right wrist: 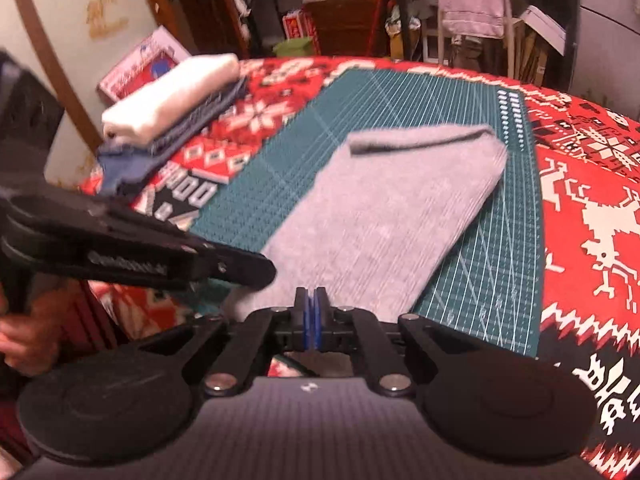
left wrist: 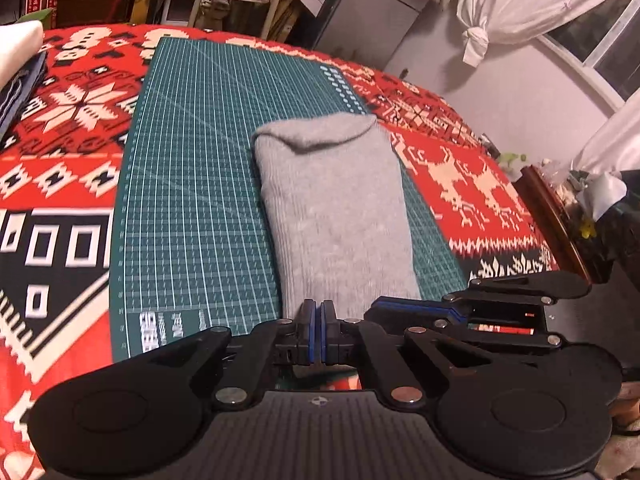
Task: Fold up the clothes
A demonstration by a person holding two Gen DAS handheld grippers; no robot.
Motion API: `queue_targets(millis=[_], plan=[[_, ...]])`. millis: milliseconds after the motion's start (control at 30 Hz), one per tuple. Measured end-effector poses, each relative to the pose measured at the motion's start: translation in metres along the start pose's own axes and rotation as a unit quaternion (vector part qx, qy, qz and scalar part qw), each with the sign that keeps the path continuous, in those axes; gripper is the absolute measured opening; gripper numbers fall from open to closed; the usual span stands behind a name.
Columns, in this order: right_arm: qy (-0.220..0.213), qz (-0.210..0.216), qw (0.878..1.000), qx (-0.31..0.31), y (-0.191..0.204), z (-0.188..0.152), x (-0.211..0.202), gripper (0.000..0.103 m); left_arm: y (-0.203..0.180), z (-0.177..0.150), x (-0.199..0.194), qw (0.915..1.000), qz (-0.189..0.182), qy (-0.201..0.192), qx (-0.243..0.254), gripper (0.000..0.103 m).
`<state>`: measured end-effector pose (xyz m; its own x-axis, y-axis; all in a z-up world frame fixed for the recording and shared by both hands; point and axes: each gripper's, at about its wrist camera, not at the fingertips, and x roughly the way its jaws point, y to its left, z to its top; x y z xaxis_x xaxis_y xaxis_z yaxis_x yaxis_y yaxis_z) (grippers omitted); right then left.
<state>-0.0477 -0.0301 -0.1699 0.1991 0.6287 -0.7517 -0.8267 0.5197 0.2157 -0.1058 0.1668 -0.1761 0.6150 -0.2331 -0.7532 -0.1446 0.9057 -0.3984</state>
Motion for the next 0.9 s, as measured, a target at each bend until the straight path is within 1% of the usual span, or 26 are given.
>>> queue_targets(millis=[200, 300, 333, 433, 567, 700, 733, 800, 900], plan=[[0.014, 0.003, 1.000, 0.010, -0.008, -0.010, -0.012, 0.001, 0.004, -0.009, -0.006, 0.9998, 0.001, 0.010, -0.015, 0.002], [0.009, 0.003, 1.000, 0.012, -0.010, -0.010, -0.021, 0.002, 0.003, -0.011, -0.012, 0.9998, 0.004, 0.010, -0.015, 0.002], [0.004, 0.002, 1.000, 0.014, -0.011, -0.009, -0.024, 0.003, 0.002, -0.010, -0.016, 0.9998, 0.002, 0.005, -0.017, 0.002], [-0.013, -0.001, 1.000, 0.025, -0.017, 0.000, -0.030, 0.003, 0.007, 0.003, -0.015, 0.9992, -0.005, -0.026, -0.030, 0.002], [-0.036, -0.017, 0.999, 0.035, -0.028, 0.019, -0.023, 0.003, 0.013, 0.022, -0.014, 0.9965, -0.014, -0.068, -0.048, 0.002], [-0.050, -0.027, 0.997, 0.053, -0.043, 0.038, -0.008, 0.003, 0.024, 0.050, 0.014, 0.9944, -0.016, -0.078, -0.069, 0.002], [-0.053, -0.029, 0.997, 0.056, -0.045, 0.042, -0.006, 0.003, 0.027, 0.055, 0.021, 0.9942, -0.016, -0.076, -0.075, 0.002], [-0.056, -0.030, 0.996, 0.063, -0.049, 0.046, -0.001, 0.003, 0.031, 0.059, 0.031, 0.9940, -0.019, -0.067, -0.084, 0.002], [-0.051, -0.034, 0.996, 0.070, -0.054, 0.046, 0.006, 0.003, 0.030, 0.055, 0.037, 0.9954, -0.016, -0.056, -0.076, 0.003]])
